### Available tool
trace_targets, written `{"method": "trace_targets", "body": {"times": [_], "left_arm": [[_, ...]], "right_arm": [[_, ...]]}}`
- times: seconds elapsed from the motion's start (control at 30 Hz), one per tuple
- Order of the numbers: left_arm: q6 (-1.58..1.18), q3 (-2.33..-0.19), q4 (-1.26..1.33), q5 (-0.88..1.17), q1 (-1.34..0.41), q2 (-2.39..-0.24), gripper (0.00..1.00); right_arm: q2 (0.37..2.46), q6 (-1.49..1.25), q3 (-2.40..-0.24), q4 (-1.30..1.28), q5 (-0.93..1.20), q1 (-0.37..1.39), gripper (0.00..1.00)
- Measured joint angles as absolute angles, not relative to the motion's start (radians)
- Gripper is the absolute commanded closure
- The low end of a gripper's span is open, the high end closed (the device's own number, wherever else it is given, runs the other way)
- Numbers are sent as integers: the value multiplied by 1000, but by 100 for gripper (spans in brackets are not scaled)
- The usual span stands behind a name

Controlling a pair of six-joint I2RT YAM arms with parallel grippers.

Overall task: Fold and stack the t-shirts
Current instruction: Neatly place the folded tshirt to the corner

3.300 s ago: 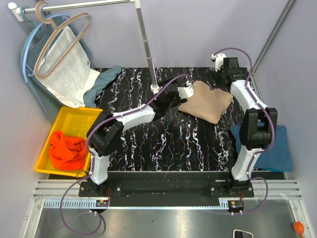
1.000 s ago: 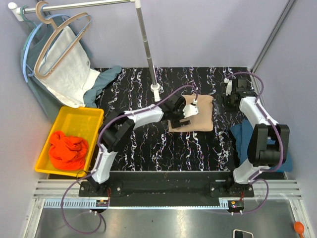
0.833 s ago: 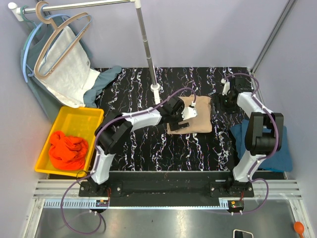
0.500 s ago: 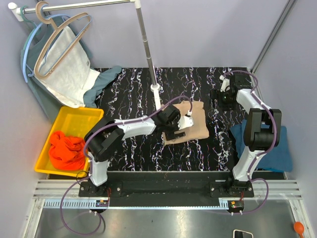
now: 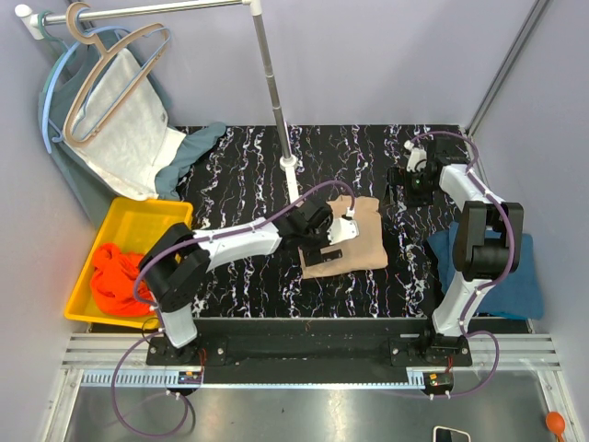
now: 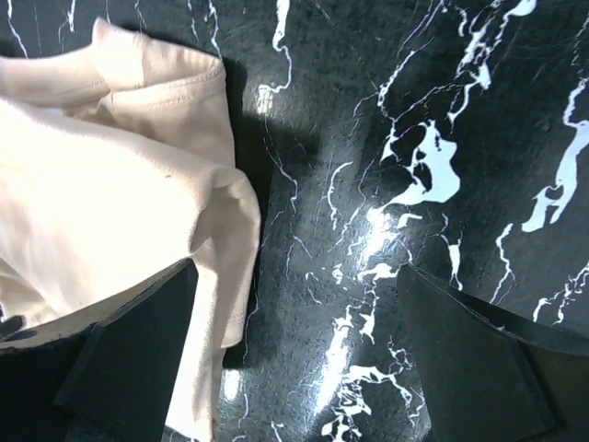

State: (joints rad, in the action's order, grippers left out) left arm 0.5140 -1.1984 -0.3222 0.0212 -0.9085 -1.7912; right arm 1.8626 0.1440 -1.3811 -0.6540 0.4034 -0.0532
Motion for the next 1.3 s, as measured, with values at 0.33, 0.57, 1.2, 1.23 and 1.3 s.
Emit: {"method": "trace_targets", "body": {"times": [0.33, 0.57, 1.2, 1.23, 1.3], "left_arm": [[551, -1198, -278, -33, -895, -1744, 1], [584, -1201, -226, -54, -822, -1833, 2], [597, -1209, -224, -54, -806, -1884, 2], [597, -1209, -224, -54, -806, -1884, 2], [596, -1209, -225, -54, -806, -1884, 2]], "right_arm": [[1860, 207, -1343, -700, 446, -53, 0], [1860, 238, -1335, -733, 508, -53, 0], [1963, 256, -1332, -760, 585, 21, 0], [1964, 255, -1333, -759, 587, 31, 0], [1969, 254, -1339, -757, 588, 54, 0]]}}
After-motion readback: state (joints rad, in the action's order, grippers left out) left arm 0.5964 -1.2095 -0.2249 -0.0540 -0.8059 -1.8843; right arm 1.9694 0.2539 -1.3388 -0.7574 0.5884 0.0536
